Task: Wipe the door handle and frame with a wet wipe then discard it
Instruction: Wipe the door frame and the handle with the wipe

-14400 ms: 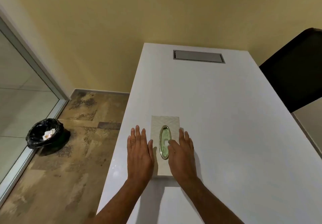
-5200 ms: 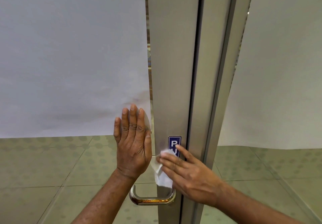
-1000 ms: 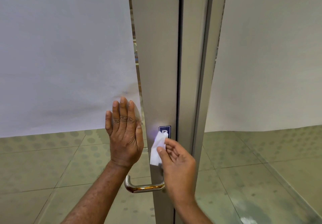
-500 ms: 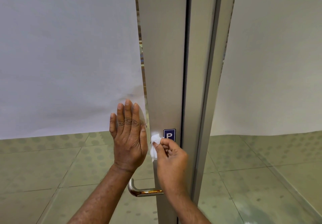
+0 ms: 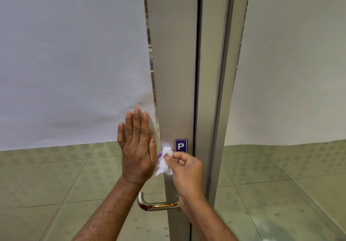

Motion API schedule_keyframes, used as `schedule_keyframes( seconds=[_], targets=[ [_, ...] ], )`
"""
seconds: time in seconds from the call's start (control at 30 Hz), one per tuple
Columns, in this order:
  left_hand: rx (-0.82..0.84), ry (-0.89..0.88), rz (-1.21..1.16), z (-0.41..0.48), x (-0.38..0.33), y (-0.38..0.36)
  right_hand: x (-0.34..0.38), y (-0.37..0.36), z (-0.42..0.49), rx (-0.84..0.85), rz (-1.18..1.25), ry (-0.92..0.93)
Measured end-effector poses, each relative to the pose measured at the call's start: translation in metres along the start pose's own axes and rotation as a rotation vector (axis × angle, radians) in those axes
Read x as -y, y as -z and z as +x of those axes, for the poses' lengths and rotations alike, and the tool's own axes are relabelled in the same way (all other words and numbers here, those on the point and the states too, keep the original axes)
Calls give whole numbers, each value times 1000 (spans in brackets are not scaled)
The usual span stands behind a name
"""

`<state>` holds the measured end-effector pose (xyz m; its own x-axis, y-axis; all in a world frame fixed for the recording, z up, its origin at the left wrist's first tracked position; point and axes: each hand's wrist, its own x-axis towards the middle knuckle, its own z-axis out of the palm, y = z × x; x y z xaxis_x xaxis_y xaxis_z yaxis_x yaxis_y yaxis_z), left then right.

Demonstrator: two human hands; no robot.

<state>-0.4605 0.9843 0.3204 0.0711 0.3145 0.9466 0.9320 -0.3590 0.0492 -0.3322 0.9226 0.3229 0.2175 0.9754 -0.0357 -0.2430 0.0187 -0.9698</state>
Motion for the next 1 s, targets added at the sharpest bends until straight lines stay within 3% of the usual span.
schedule_keyframes(
  seconds=[0.2, 0.5, 0.63, 0.7, 0.83, 1.0],
  targets=[
    [9, 17, -32, 0, 1, 1, 40, -2, 2, -22, 140, 96],
    [41, 23, -39, -1, 1, 2, 0, 66, -17, 168, 279, -177],
    [33, 23, -34, -1, 1, 2, -22, 77, -26, 239, 122, -257],
    [32, 23, -40, -1, 0, 2, -30, 80, -26, 190, -11, -188],
    [42, 29, -47, -1, 0, 3, -44, 85, -29, 29, -375, 173],
    [38, 28, -45, -1, 0, 3, -78, 79, -39, 93, -775, 536]
  ],
)
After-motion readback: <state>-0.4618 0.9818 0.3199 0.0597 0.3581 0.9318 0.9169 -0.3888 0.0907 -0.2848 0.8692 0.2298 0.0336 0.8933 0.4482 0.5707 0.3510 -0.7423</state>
